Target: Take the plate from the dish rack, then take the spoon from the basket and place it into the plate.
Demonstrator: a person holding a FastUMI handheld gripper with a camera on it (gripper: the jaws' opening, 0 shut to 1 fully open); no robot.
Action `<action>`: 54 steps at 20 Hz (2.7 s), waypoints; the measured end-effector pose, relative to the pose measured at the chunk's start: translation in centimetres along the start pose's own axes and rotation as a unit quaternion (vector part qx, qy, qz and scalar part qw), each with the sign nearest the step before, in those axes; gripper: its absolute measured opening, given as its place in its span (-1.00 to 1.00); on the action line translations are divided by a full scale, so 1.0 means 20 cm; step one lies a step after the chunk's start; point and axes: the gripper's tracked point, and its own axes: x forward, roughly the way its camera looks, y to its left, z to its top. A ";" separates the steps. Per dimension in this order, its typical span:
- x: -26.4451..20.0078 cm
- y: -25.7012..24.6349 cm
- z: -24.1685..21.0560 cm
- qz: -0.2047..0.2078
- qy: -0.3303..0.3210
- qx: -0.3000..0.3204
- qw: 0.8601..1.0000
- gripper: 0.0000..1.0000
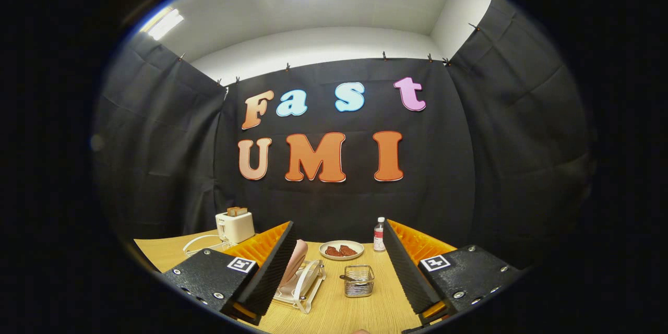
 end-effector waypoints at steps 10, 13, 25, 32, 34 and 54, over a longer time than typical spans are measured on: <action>0.07 -0.01 0.00 -0.009 0.014 -0.005 1.000 0.97; 0.10 -0.02 0.01 -0.014 0.018 -0.015 1.000 0.97; 0.25 0.01 -0.04 -0.024 0.087 -0.029 0.995 0.97; 0.35 0.27 -0.17 0.023 0.146 -0.027 0.989 0.97; 0.38 0.34 -0.23 0.037 0.173 -0.020 0.984 0.97; 0.73 0.46 -0.82 0.018 0.427 0.009 0.904 0.90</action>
